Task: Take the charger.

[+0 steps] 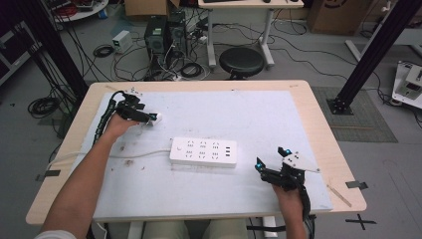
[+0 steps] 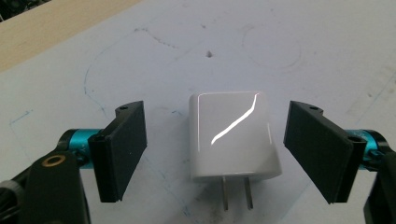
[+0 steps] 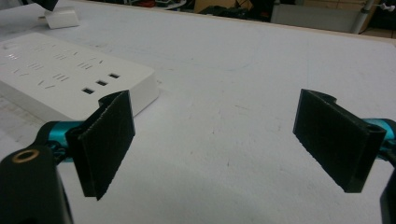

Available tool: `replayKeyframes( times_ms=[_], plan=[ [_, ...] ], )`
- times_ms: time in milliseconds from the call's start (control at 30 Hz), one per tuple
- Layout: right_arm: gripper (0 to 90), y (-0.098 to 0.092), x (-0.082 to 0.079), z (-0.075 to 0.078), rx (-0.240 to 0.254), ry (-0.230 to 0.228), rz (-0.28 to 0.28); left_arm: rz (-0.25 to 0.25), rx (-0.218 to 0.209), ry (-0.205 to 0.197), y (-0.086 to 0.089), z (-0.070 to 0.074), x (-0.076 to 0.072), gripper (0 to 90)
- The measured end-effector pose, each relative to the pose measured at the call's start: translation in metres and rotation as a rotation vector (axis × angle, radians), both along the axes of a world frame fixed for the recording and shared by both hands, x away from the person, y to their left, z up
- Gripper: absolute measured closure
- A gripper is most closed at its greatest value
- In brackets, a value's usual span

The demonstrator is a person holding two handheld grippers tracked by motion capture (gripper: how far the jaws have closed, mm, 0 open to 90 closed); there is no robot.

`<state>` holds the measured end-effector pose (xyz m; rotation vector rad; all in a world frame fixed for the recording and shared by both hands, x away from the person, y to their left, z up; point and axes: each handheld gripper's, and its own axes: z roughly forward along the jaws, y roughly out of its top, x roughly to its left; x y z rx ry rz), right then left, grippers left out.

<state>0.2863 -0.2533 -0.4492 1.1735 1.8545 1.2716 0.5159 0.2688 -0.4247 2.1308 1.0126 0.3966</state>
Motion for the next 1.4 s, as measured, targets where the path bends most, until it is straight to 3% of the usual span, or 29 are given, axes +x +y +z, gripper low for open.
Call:
replayKeyframes(
  times_ms=[67,267,400,500,567,900,1167,1400],
  plan=[
    [13.0,0.0,0.001,0.0,-0.003,0.004,0.0,0.001,-0.016,0.01,0.0,-0.003,0.001,21.7],
    [13.0,0.0,0.002,0.0,-0.002,0.014,0.001,-0.017,-0.003,0.037,-0.004,-0.011,0.003,24.2],
    [13.0,0.0,0.002,0.0,-0.002,0.019,0.001,-0.024,-0.018,0.065,-0.004,-0.017,0.003,29.9],
    [13.0,0.0,0.002,0.0,-0.001,0.022,0.001,-0.017,-0.034,0.053,-0.003,-0.019,0.0,33.6],
    [13.1,0.0,0.003,0.0,-0.002,0.022,0.002,-0.026,-0.042,0.046,-0.002,-0.018,-0.002,41.3],
    [13.1,0.0,0.002,0.0,-0.003,0.019,0.004,-0.016,0.003,0.016,-0.006,-0.012,-0.007,42.4],
    [15.7,0.001,0.002,0.0,-0.012,0.014,0.015,-0.021,-0.036,-0.035,-0.007,0.0,-0.019,42.4],
    [15.7,0.001,0.002,0.0,-0.011,0.017,0.018,-0.027,-0.073,-0.101,-0.006,0.017,-0.041,42.5]
  ],
)
